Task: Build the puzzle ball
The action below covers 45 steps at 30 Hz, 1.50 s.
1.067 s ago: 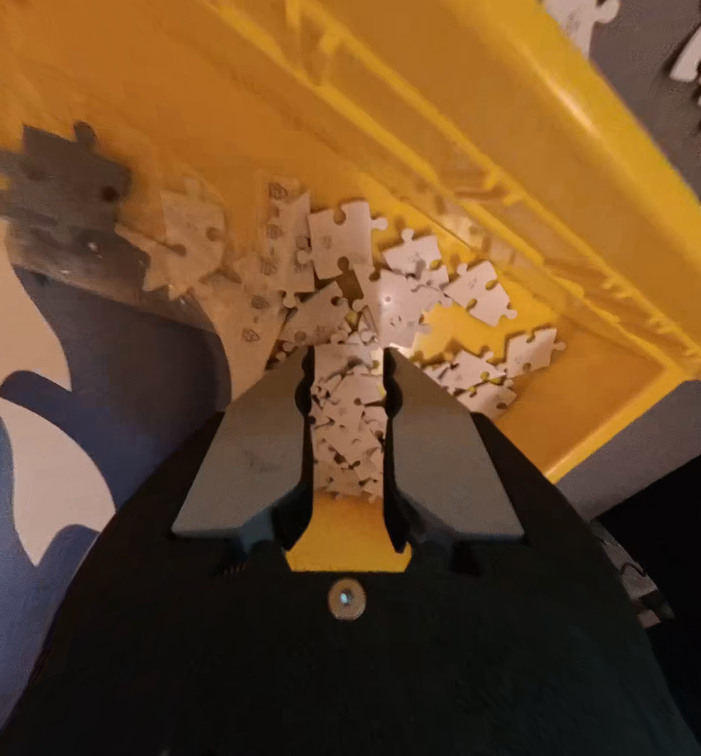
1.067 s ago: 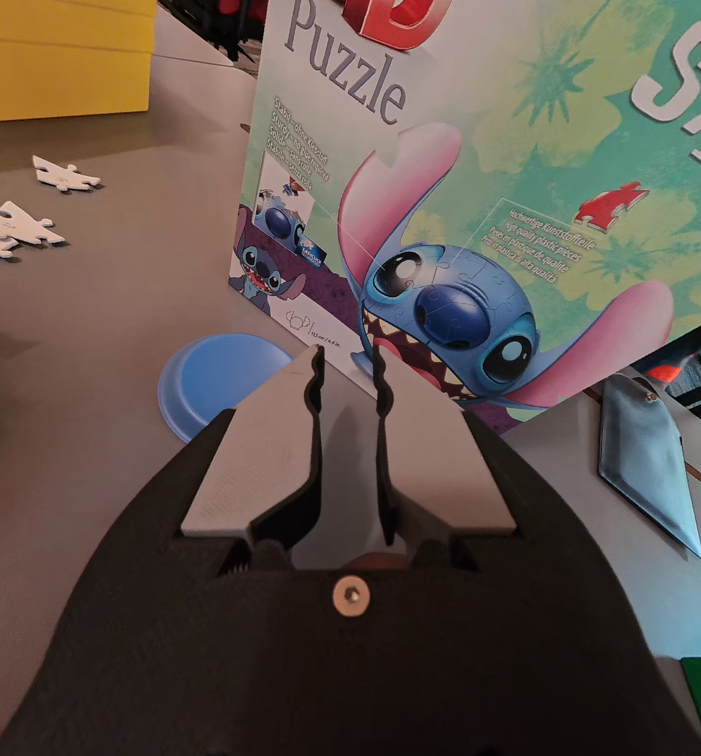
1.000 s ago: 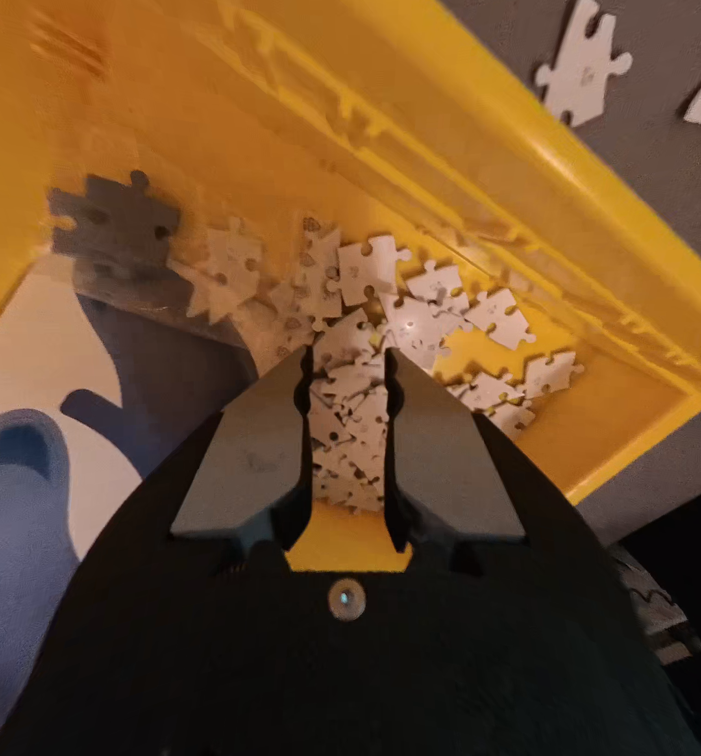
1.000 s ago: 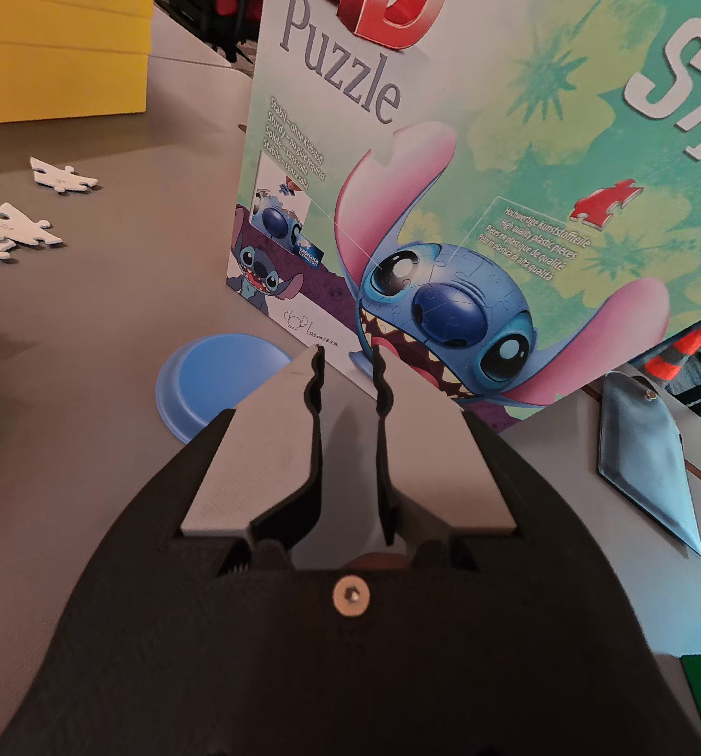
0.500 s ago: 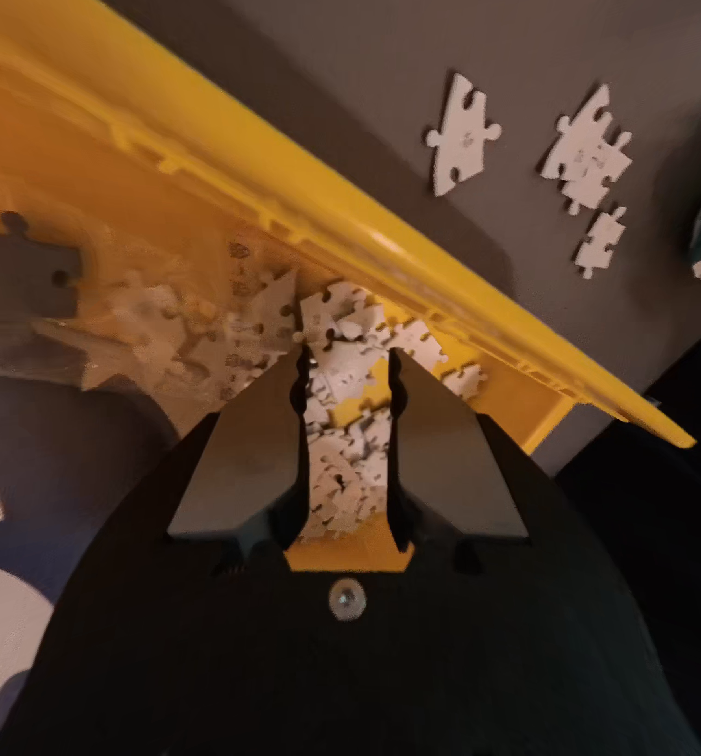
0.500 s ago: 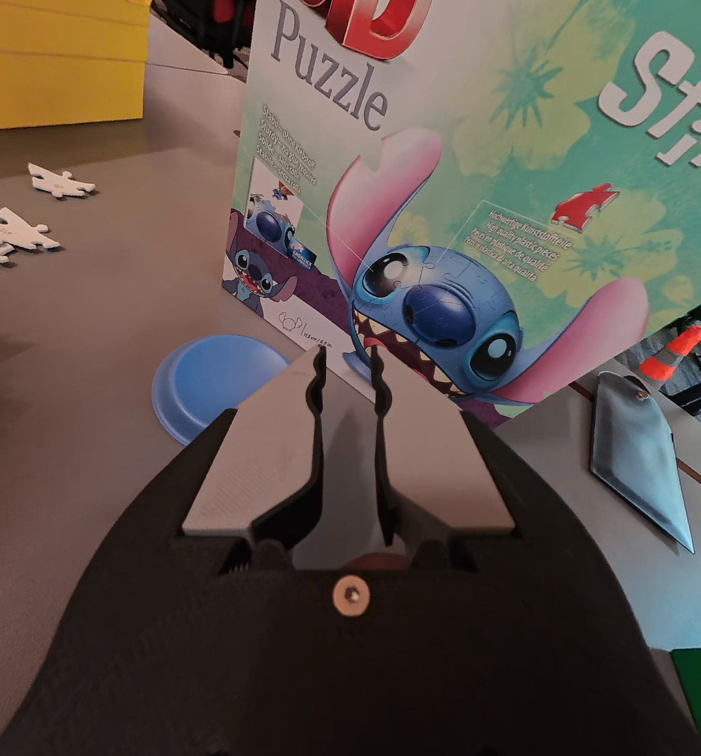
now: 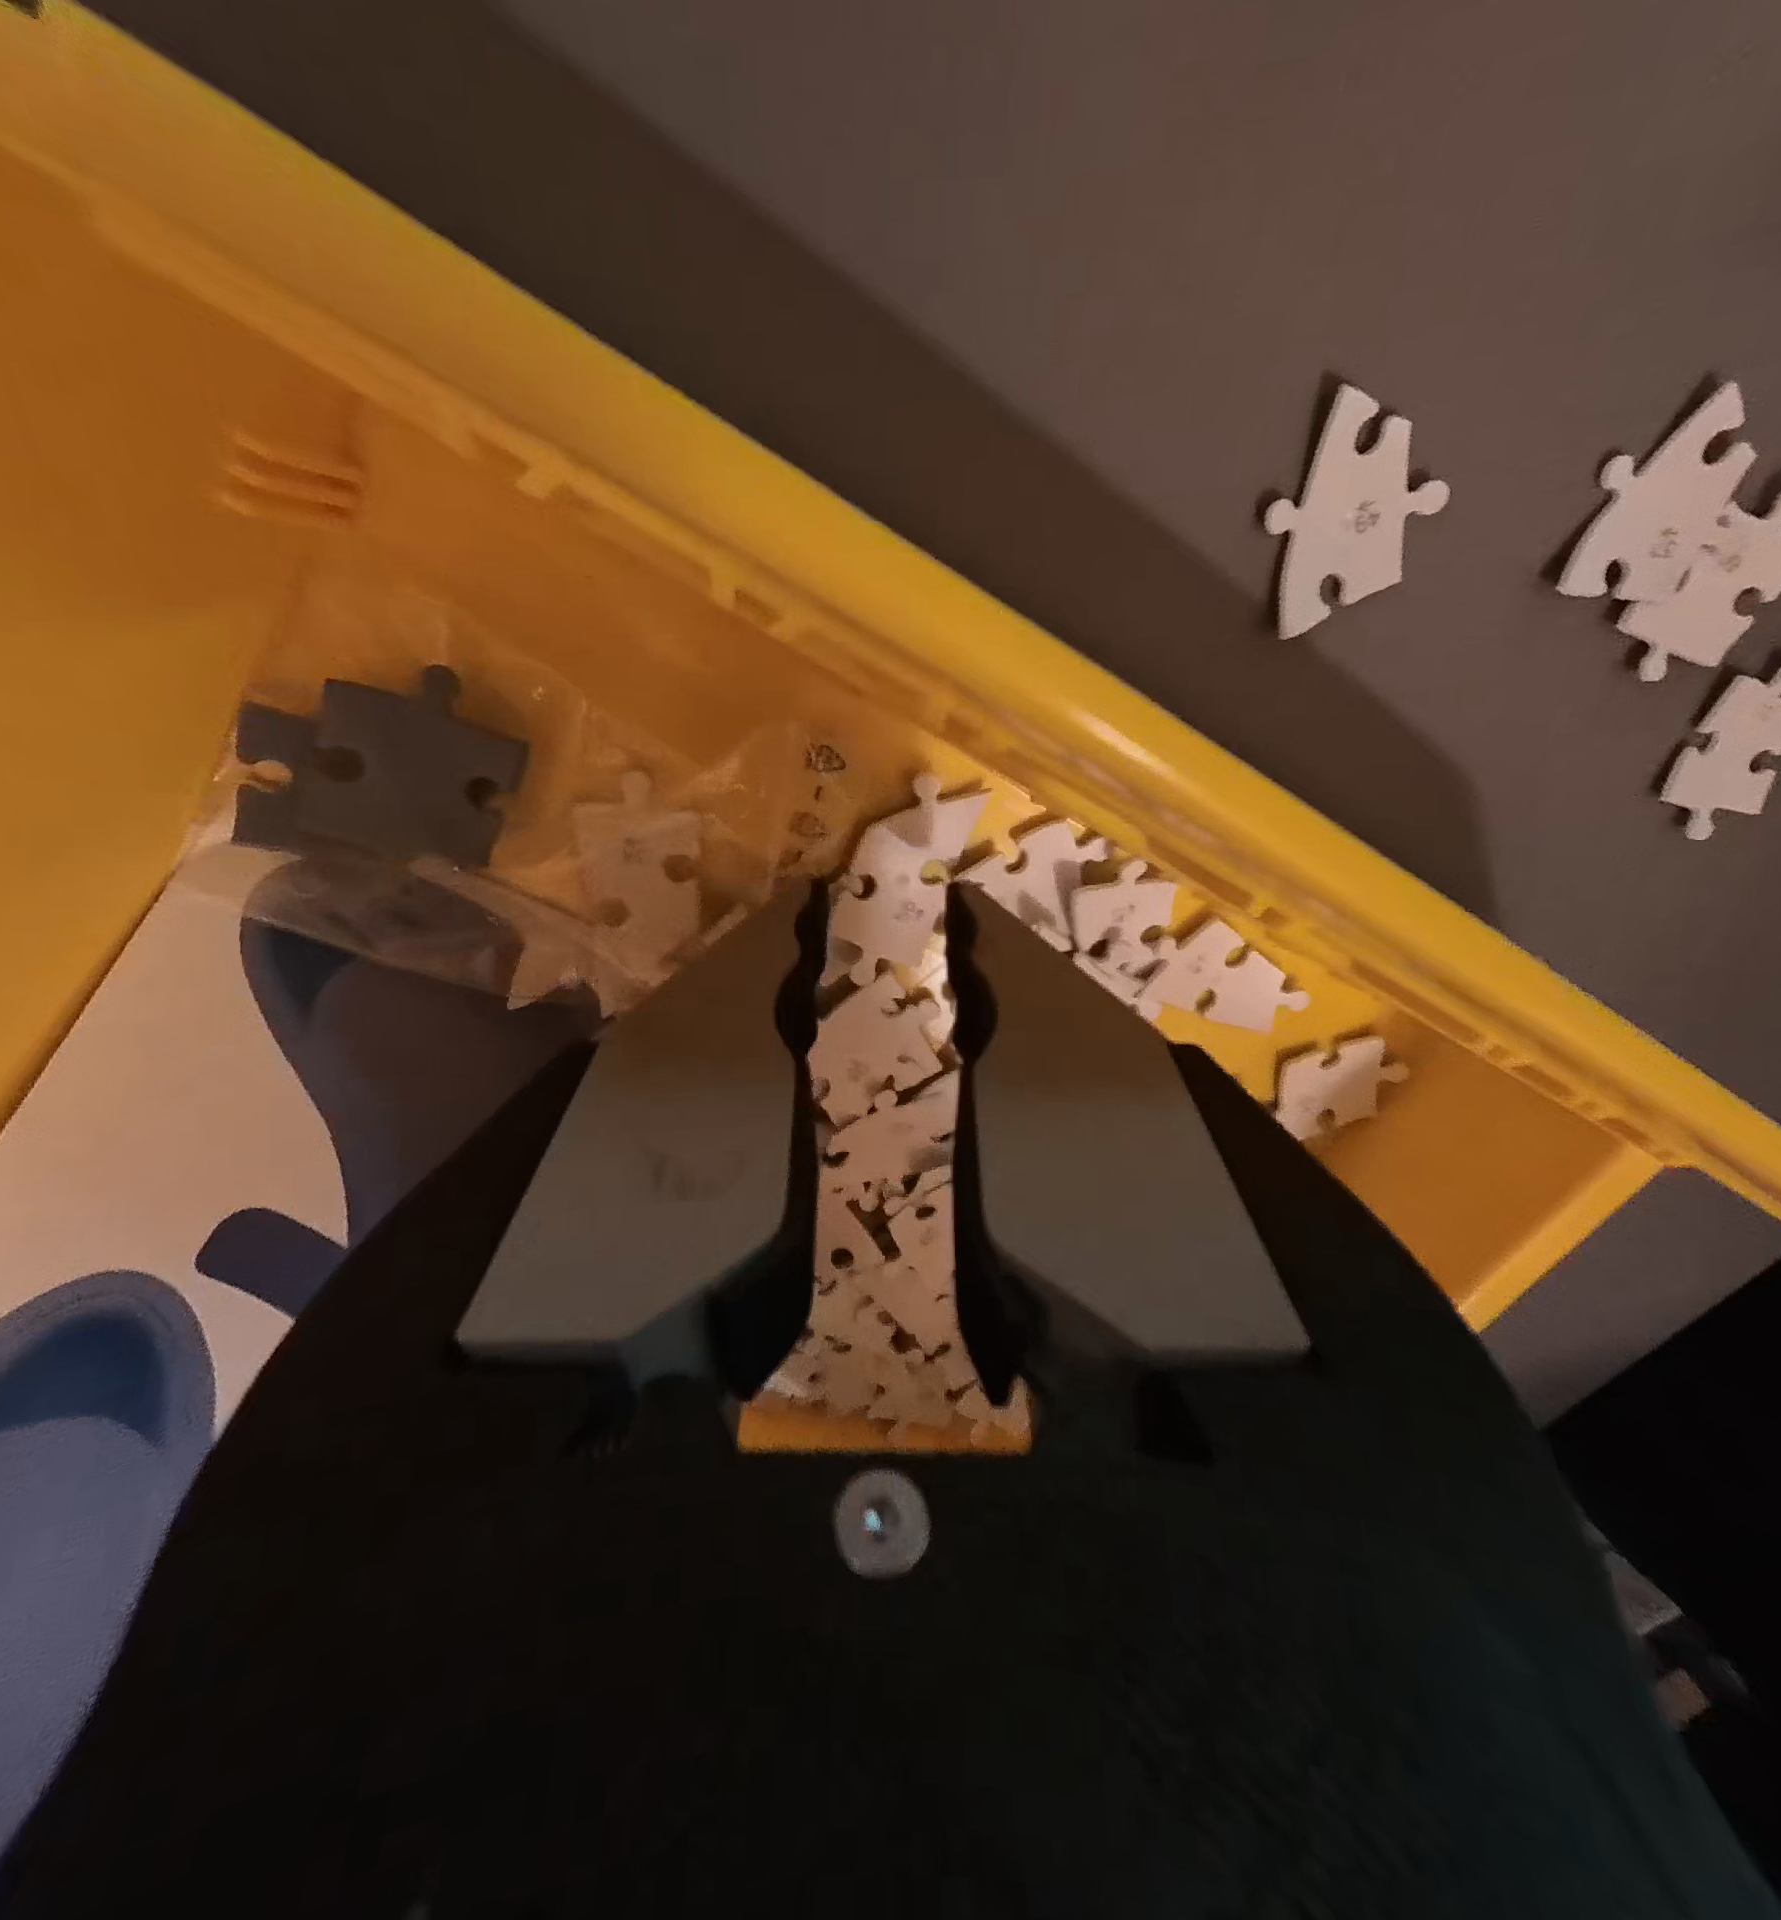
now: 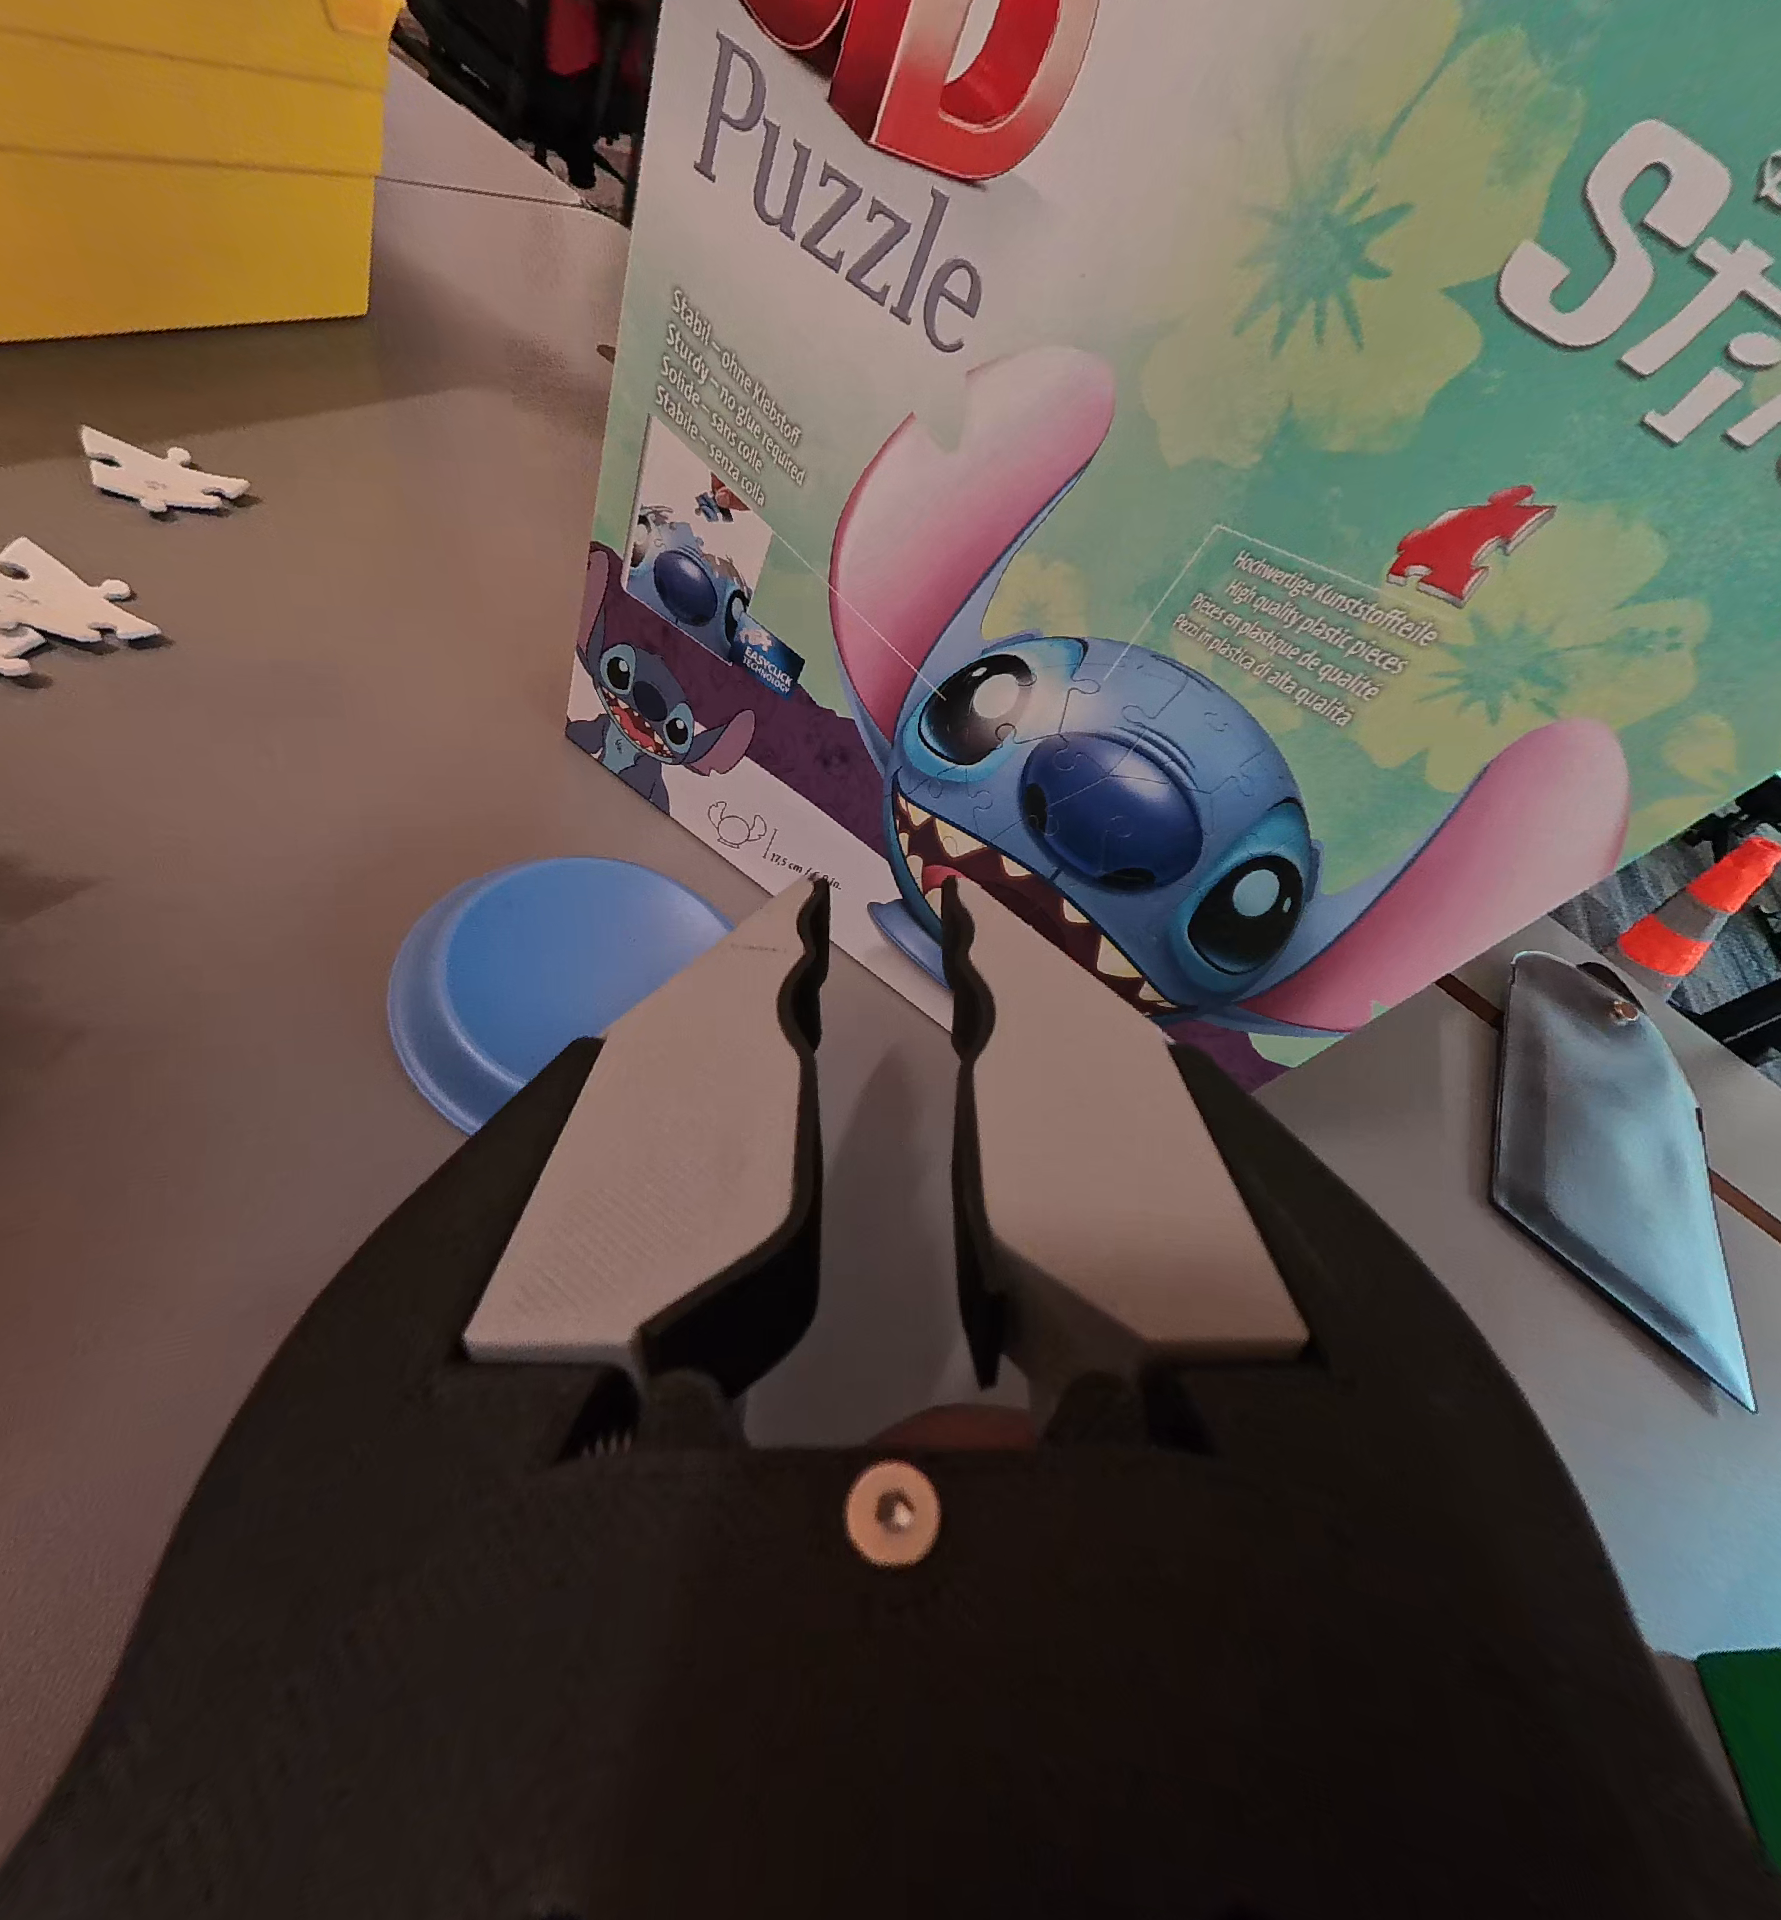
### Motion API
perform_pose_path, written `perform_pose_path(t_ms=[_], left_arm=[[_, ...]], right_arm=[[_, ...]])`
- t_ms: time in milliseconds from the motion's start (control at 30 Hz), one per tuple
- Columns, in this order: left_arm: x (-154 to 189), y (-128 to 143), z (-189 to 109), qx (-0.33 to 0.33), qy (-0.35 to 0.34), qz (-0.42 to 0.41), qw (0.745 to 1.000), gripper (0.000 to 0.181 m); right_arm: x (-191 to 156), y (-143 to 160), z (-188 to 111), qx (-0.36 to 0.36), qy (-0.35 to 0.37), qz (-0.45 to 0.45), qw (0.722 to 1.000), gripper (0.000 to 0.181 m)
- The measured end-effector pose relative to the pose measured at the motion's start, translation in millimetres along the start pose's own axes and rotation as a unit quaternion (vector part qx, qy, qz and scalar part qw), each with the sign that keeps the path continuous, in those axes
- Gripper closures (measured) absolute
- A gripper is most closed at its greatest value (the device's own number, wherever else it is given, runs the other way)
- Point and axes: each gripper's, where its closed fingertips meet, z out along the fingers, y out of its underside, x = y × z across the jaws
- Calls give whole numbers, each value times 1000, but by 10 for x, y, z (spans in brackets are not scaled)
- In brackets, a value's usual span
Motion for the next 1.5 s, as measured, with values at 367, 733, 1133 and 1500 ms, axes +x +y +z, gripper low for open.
perform_pose_path(t_ms=[367, 733, 1133, 1500], left_arm=[[188, 282, 26, -57, 4, 17, 998, 151], [-254, 293, -129, -37, -58, -32, 997, 153], [-639, -188, -307, 43, -219, 32, 974, 171], [-644, -129, -217, 42, -185, 1, 982, 160]], right_arm=[[10, -11, -10, 3, 2, 0, 1000, 164], [-5, 2, 2, -1, 1, -2, 1000, 164], [2, 15, 8, -3, 1, -1, 1000, 164], [-5, -3, 0, 0, -1, -2, 1000, 163]])
